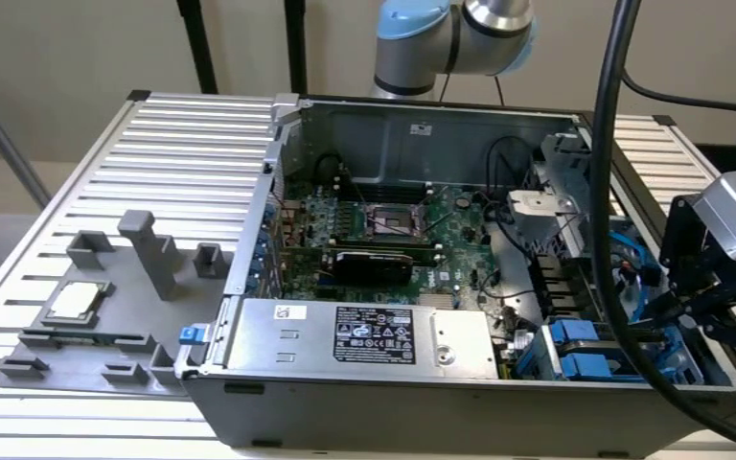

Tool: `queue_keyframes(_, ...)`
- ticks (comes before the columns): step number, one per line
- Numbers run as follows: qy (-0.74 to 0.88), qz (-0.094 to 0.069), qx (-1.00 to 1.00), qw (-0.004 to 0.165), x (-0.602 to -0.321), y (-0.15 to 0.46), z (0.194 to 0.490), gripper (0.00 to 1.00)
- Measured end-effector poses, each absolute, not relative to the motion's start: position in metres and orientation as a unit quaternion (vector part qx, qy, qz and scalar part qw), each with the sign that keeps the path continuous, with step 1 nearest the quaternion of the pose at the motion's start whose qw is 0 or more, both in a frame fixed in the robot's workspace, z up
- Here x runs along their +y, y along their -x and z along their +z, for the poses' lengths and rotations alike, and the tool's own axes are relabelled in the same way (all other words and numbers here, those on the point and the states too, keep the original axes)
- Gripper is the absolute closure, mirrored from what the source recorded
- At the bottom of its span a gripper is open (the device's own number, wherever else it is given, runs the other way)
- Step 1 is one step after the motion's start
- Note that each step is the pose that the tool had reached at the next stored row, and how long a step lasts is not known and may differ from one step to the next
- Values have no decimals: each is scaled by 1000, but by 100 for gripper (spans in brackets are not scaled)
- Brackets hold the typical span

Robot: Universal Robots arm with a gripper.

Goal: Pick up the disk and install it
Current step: 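Insert the first disk wire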

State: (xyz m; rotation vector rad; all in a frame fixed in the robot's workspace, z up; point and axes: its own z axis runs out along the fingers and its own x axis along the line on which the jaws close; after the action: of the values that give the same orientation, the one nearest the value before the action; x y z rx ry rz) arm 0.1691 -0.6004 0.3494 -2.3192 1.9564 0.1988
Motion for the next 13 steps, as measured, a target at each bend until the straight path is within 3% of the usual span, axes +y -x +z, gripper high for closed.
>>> queue_keyframes(8, 762, 65, 643, 50, -599, -161, 350, 100)
queue_keyframes(13, 762, 60, 643, 40, -598, -152, 350, 100)
